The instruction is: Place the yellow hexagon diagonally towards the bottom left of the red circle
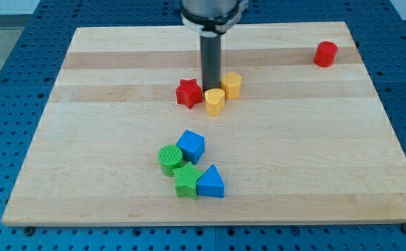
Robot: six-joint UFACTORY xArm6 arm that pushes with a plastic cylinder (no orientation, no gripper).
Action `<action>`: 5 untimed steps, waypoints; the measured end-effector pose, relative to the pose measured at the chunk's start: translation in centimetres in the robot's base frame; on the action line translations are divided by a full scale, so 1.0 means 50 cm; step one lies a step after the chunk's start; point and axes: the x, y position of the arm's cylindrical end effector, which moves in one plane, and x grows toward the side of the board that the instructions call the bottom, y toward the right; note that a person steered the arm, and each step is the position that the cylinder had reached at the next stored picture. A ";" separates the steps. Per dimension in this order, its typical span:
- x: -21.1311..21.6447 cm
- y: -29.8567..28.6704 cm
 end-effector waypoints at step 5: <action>-0.041 0.384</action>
